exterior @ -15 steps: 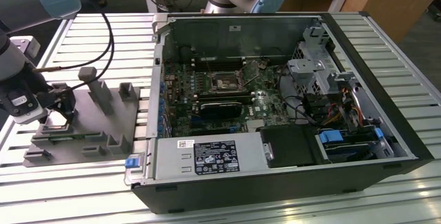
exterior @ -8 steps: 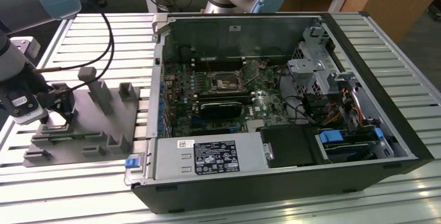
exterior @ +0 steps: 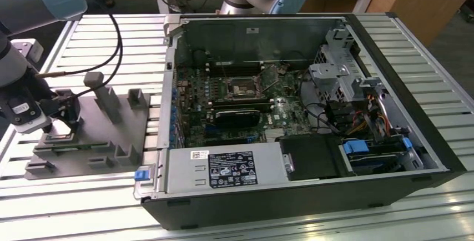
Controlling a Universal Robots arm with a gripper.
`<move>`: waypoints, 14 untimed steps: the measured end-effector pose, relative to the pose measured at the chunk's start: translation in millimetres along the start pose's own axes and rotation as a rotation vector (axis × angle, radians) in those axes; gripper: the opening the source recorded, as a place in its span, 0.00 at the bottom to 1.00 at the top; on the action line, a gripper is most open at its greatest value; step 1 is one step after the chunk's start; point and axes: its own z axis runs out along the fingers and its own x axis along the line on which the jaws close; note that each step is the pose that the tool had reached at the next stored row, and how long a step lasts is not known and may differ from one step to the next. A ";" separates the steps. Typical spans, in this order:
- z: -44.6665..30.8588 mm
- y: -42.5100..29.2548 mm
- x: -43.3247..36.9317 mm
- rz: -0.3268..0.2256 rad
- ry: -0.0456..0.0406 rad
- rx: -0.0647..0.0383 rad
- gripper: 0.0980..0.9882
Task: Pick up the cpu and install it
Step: 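Pick up the cpu and move it towards the insertion slot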
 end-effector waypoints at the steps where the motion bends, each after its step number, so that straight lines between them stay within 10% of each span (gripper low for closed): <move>1: -1.3 0.1 0.0 0.000 0.0002 0.000 0.50; 14: -30.0 2.2 0.0 0.000 0.0001 0.000 0.50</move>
